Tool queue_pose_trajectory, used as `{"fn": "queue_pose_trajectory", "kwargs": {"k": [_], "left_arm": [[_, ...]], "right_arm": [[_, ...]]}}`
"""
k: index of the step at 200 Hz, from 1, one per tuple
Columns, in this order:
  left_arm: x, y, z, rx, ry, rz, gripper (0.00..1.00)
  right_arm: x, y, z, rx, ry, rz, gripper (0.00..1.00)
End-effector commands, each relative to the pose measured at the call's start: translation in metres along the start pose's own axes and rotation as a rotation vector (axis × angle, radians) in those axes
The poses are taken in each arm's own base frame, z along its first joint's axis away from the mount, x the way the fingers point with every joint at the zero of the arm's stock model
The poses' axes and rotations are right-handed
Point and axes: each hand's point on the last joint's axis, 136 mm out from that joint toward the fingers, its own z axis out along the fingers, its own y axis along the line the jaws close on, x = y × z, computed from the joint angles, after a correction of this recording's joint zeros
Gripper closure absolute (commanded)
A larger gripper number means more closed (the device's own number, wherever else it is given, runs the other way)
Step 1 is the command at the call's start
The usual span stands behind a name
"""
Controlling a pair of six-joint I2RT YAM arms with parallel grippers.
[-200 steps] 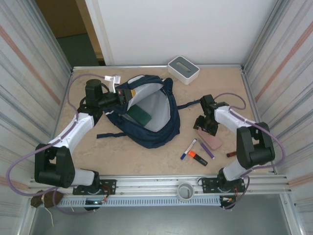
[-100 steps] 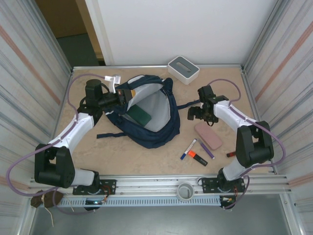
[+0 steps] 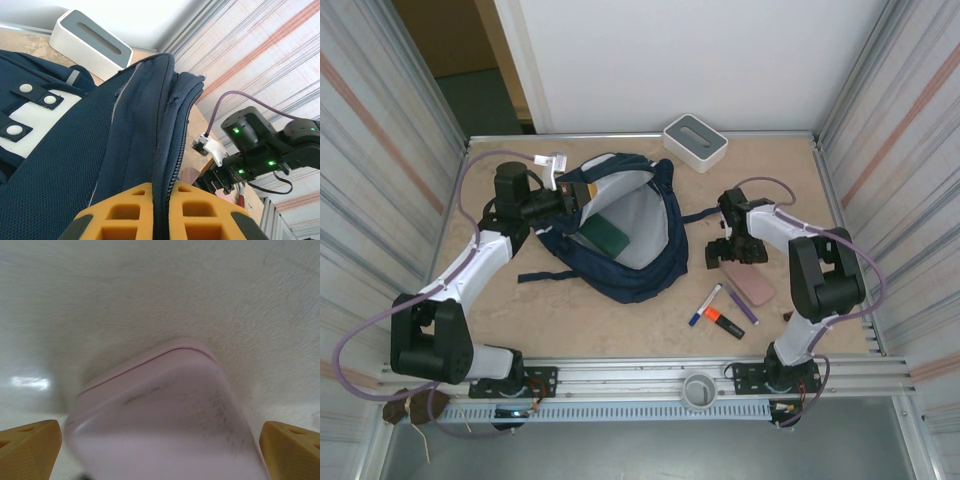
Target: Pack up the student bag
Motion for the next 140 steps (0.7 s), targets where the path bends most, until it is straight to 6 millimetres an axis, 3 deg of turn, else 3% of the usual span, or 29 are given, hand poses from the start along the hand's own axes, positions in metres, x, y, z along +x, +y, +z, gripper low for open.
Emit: {"fn": "queue_pose_trajectory", "kwargs": {"k": [1,24,62,94,110,140], "left_arm": [[-0.011,-0.010,-0.007,0.027,-0.031,0.053,1.00],[-0.011,-0.010,-0.006,0.028,-0.030,0.052,1.00],[-0.009,-0.008,-0.006,0.029,-0.026,0.051,1.00],[-0.010,-0.007,-0.006,0.025,-0.027,0.048,1.00],[-0.010,-0.006,-0.006,0.024,-0.027,0.049,1.00],[-0.009,-0.003,-0.005,0.018,-0.025,0.039,1.00]], "right_arm": [[-0.004,-0.012,0.005,0.030,0.030,-0.006,0.02],[-0.015,-0.026,0.007,0.018,0.018,0.045,0.08],[-0.032,-0.064,0.008,0.004,-0.005,0.170,0.32],[-0.054,-0.104,-0.012,0.085,-0.066,0.240,0.45],[-0.074,-0.094,-0.022,0.031,-0.116,0.248,0.47],[-0.113,-0.041,-0.021,-0.120,-0.153,0.237,0.42]]}}
